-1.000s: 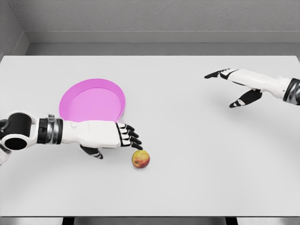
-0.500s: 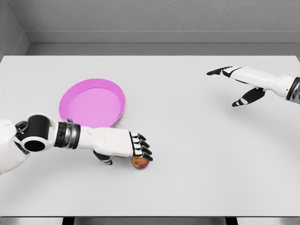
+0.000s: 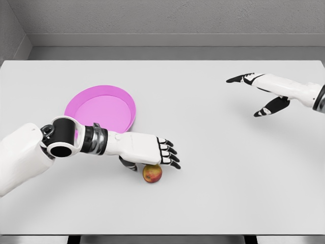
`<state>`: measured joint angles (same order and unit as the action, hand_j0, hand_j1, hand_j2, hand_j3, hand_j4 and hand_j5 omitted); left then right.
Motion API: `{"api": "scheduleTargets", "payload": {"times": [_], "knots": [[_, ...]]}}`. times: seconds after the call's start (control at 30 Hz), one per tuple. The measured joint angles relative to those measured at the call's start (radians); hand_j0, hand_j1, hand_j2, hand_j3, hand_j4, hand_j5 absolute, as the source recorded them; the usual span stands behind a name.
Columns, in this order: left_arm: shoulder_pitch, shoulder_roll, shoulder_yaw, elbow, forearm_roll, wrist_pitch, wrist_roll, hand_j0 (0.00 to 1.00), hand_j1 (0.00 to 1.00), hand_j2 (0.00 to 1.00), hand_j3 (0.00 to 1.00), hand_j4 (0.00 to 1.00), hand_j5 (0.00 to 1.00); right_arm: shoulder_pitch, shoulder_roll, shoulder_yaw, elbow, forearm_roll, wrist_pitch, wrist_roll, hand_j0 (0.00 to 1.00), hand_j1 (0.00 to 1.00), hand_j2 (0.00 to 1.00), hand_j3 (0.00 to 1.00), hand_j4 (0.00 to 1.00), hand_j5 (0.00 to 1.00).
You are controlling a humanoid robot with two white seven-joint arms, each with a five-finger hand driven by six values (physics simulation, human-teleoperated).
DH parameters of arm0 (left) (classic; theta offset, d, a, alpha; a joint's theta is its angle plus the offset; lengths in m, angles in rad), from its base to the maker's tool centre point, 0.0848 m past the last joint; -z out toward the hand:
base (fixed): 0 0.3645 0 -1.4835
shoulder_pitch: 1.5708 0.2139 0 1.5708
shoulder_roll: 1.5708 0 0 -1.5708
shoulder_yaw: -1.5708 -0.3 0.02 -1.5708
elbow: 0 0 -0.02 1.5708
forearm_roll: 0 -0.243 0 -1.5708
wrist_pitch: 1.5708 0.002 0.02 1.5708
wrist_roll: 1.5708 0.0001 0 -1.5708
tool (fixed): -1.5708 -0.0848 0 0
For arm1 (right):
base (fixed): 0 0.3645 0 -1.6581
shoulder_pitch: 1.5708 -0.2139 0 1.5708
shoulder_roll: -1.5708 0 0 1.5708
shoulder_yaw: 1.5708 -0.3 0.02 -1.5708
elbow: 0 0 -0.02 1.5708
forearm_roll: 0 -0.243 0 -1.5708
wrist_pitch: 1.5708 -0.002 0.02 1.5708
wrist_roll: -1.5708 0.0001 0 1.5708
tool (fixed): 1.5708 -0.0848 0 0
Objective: Put the apple on the plate with both arms
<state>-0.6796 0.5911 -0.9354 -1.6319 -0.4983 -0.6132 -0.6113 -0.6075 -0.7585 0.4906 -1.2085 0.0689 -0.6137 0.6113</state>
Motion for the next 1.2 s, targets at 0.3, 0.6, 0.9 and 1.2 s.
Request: {"api": "scheduleTargets", "payload": {"times": [0.3, 0.6, 0.9, 1.2], "knots": [[0.008, 0.008, -0.003, -0.013, -0.003, 0.0, 0.001, 0.96, 0.96, 0.96, 0.96, 0.96, 0.96, 0.0, -0.001, -0.001, -0.003, 0.0, 0.0, 0.0, 1.0, 1.0, 1.0, 1.0, 1.0, 1.0], [0.008, 0.03, -0.004, -0.058, 0.009, 0.0, 0.0, 0.96, 0.96, 0.96, 0.96, 0.96, 0.96, 0.0, 0.0, -0.001, -0.003, 0.0, 0.0, 0.0, 1.0, 1.0, 1.0, 1.0, 1.0, 1.0], [0.018, 0.034, -0.007, -0.059, 0.006, 0.0, 0.0, 0.96, 0.96, 0.96, 0.96, 0.96, 0.96, 0.0, -0.001, -0.001, -0.005, 0.0, 0.0, 0.0, 1.0, 1.0, 1.0, 1.0, 1.0, 1.0], [0.017, 0.034, -0.016, -0.058, 0.001, 0.0, 0.0, 0.87, 0.87, 0.87, 0.87, 0.87, 0.87, 0.002, -0.002, -0.001, -0.017, 0.0, 0.0, 0.0, 1.0, 1.0, 1.0, 1.0, 1.0, 1.0]]}}
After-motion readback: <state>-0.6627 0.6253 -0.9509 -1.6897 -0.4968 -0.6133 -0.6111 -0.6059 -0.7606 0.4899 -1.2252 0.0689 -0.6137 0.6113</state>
